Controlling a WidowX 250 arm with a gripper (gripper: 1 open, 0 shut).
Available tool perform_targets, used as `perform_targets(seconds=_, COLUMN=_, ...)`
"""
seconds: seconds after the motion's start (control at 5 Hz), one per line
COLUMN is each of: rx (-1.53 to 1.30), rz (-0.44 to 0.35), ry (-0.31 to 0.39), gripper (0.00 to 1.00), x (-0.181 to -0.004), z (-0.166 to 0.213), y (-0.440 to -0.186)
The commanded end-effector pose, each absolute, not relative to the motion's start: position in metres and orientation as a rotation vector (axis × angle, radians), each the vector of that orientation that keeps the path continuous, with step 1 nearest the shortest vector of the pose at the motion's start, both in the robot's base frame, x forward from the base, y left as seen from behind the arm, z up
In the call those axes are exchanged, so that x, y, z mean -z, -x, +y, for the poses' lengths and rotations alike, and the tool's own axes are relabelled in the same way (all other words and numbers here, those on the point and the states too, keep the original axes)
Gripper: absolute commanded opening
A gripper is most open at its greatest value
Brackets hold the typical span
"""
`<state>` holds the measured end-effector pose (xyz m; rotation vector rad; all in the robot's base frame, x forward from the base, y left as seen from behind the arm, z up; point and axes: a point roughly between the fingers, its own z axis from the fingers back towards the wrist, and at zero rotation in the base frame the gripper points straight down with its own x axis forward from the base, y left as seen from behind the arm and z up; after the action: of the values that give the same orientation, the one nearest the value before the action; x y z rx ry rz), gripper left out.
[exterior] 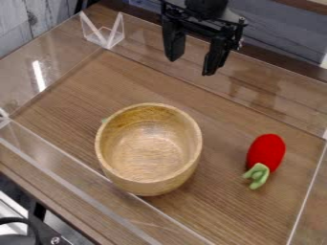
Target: Move the red object to the left side of the table
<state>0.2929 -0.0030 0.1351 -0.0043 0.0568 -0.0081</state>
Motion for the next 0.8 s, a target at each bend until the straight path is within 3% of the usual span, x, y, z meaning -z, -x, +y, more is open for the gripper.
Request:
perform_targets(seconds=0.0, rx=-0.009, rz=0.089, ry=0.013, gripper=1.0, x=-0.126, z=-0.012, y=-0.293)
perform_targets(seconds=0.6, rx=0.069, rz=0.107, ry=0.057, gripper=1.0, x=-0.111, z=-0.077, y=-0.288)
